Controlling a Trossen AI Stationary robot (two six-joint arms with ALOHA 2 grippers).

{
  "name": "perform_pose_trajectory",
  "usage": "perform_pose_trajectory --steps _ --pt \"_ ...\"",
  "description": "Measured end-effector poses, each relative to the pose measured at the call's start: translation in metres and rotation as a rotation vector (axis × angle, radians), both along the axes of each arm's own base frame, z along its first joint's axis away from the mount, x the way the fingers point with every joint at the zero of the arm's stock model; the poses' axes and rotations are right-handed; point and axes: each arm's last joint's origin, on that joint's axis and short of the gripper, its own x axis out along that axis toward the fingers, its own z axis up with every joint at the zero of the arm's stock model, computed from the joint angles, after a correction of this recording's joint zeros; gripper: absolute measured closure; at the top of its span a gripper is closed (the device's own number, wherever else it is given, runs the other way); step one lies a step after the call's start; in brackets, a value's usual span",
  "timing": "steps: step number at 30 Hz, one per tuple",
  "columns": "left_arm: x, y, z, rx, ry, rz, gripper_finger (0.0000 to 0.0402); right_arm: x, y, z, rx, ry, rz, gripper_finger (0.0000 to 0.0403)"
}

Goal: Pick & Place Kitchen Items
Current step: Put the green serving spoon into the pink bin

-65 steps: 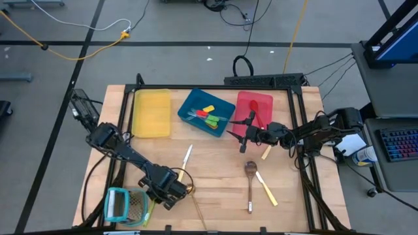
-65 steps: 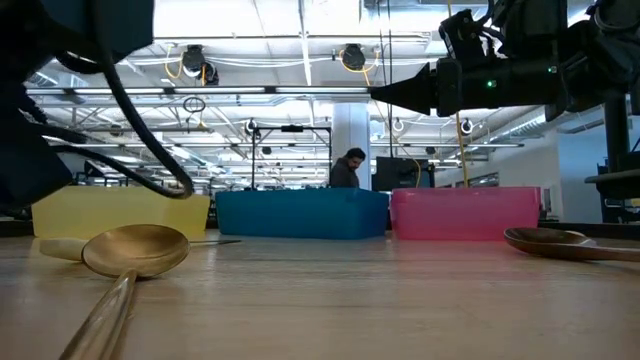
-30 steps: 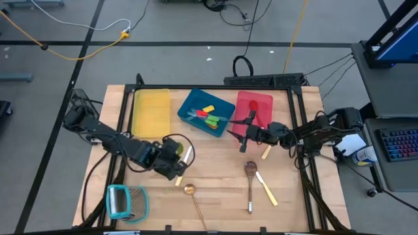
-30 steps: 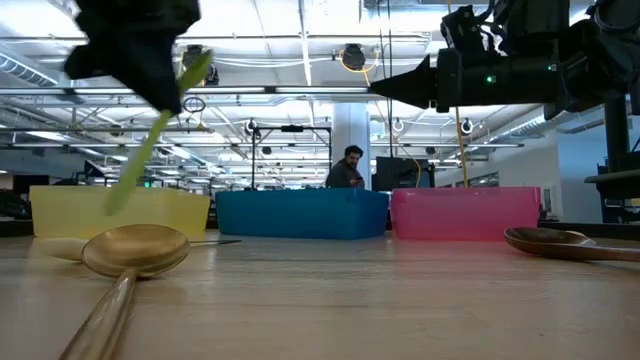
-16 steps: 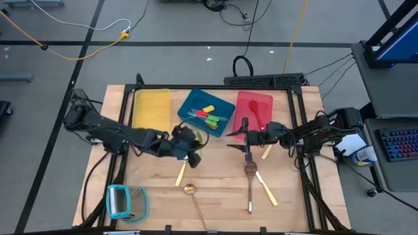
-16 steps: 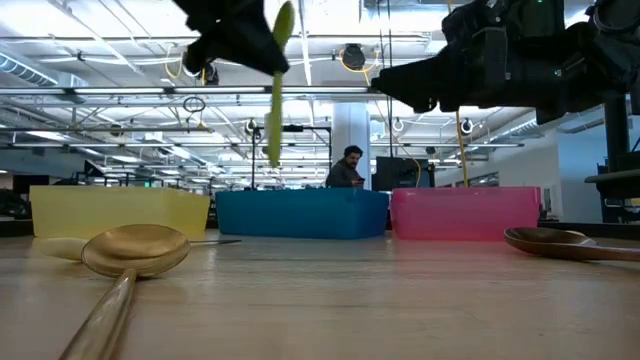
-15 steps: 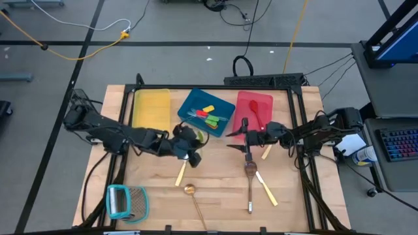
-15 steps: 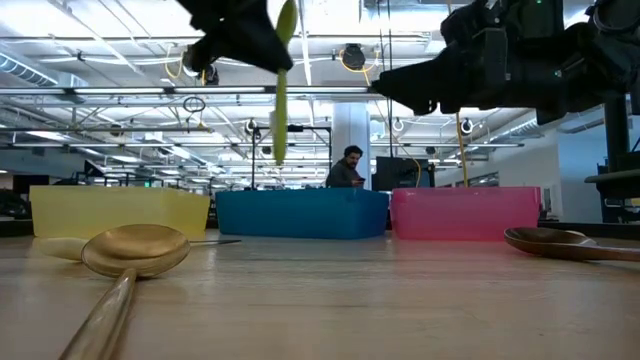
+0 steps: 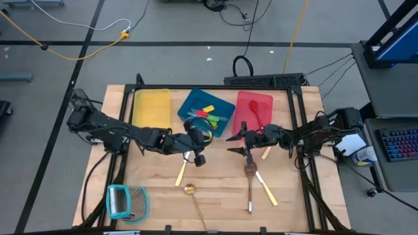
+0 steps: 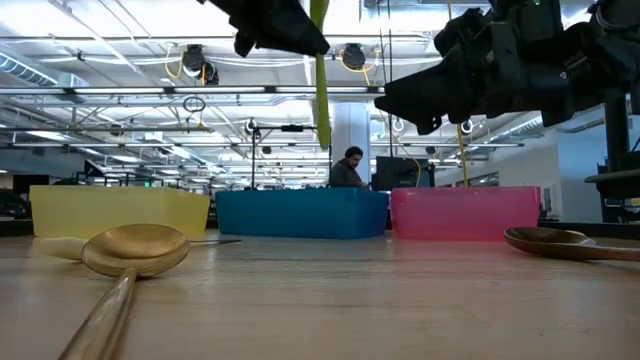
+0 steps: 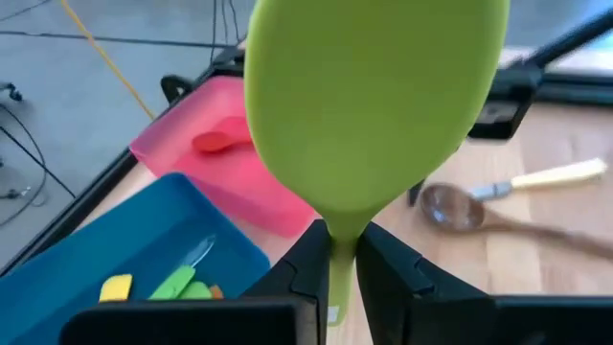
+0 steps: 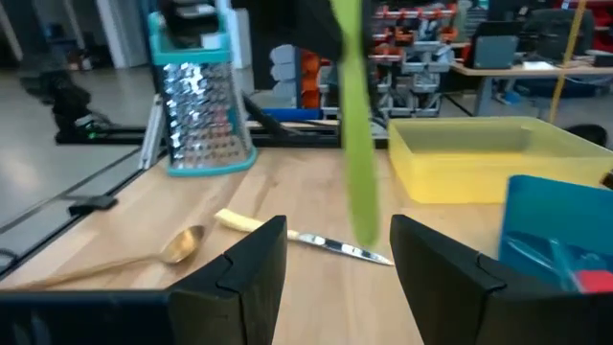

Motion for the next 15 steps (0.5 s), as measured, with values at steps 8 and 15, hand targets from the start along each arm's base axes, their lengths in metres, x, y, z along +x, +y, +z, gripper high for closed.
perform_pose_trajectory --steps 8,15 --pt "0.022 -0.006 -0.017 0.045 -0.034 -0.089 0.0356 0.0 0.013 0.0 -0.02 -0.007 0.001 0.0222" --pt "0.032 -0.007 -0.021 0.052 -0.09 -0.129 0.0356 -0.001 0.019 0.0 -0.018 -0.001 -0.02 0.0222"
